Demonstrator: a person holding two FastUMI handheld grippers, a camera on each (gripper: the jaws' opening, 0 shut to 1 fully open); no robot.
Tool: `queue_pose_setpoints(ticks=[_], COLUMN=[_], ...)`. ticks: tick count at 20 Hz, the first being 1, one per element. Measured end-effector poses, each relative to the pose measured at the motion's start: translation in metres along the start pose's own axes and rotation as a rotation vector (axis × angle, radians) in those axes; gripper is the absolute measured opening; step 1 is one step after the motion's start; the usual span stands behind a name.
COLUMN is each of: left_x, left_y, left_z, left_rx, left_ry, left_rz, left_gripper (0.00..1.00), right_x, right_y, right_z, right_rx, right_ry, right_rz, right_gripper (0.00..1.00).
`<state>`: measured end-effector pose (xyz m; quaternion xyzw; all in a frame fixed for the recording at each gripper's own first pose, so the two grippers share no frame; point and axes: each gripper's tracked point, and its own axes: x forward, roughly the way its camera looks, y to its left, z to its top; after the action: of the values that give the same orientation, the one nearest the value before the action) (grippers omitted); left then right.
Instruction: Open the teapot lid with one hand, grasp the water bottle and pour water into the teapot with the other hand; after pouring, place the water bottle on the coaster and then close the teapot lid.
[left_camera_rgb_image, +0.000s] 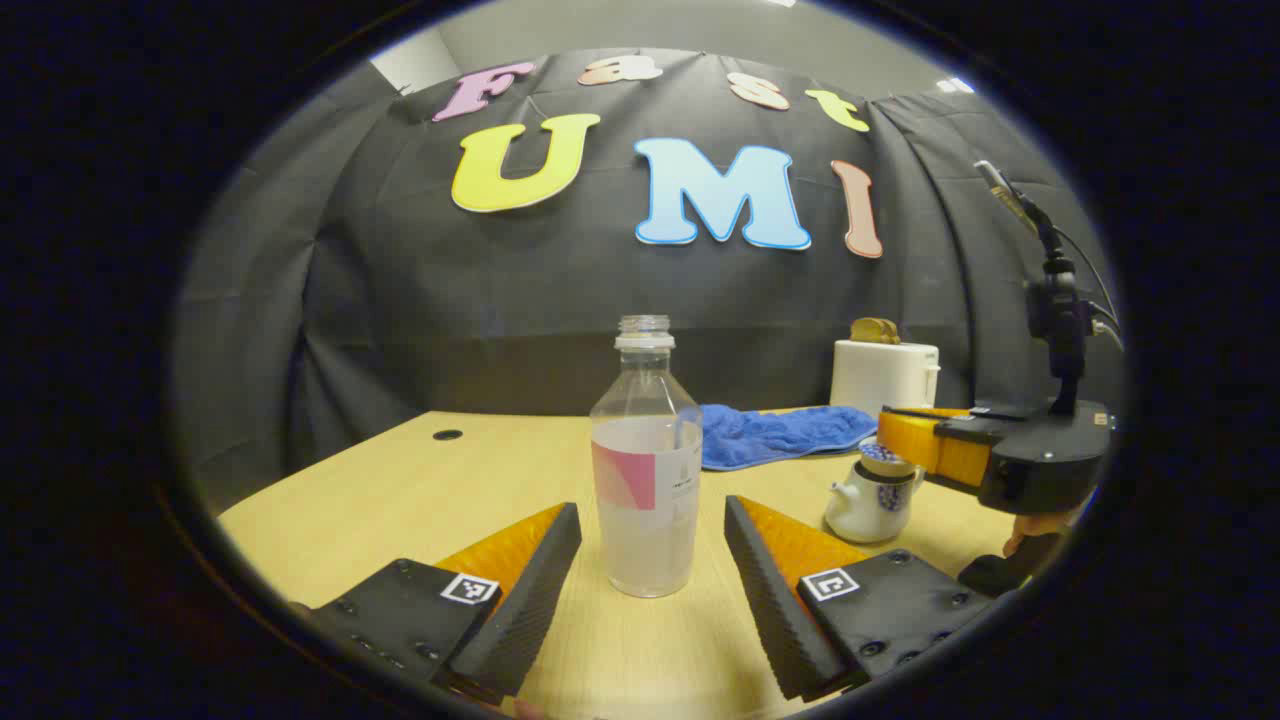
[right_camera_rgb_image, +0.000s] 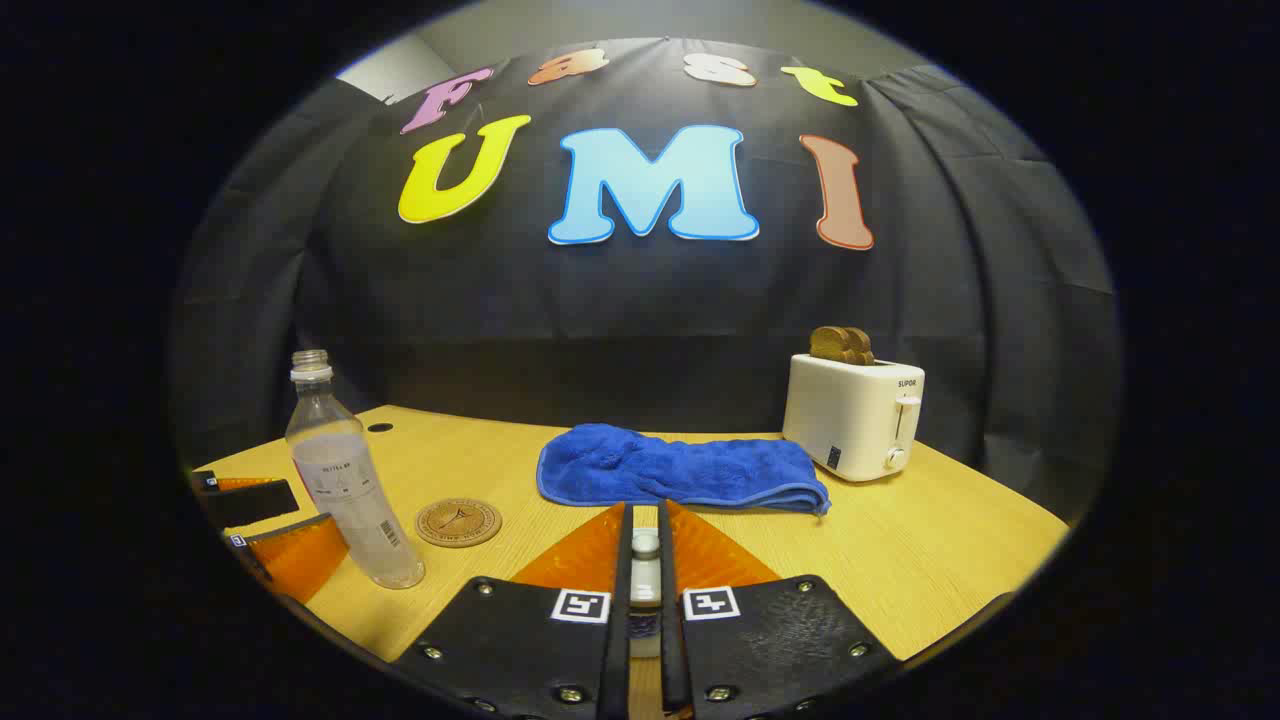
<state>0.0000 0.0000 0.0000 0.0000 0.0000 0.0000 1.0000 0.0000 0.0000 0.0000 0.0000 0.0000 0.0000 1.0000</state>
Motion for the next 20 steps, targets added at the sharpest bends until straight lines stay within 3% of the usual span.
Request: queue_pose_setpoints(ticks=[11, 14, 15, 16, 20], left_x=[0.036, 0.042, 0.056, 0.044, 0.048], left_y=[0.007, 0.003, 0.004, 0.003, -0.002], left_z=[0.003, 0.001, -0.003, 0.003, 0.006], left_rx=[0.077, 0.142, 0.159, 0.18, 0.31], left_ry=[0.025, 0.039, 0.036, 0.037, 0.044], left_rz=[0.029, 0.026, 0.035, 0.037, 0.07], left_gripper=[1.0, 1.0, 0.98, 0.89, 0.89], right_x=[-0.021, -0.027, -0.028, -0.029, -0.034], right_y=[-0.031, -0.048, -0.053, -0.057, -0.071], right_z=[0.025, 0.026, 0.023, 0.022, 0.018], right_rx=[0.046, 0.049, 0.055, 0.063, 0.09], right_ry=[-0.107, -0.119, -0.119, -0.119, -0.117], right_rz=[-0.035, -0.064, -0.071, -0.072, -0.086], right_gripper=[0.12, 0.12, 0.12, 0.12, 0.12])
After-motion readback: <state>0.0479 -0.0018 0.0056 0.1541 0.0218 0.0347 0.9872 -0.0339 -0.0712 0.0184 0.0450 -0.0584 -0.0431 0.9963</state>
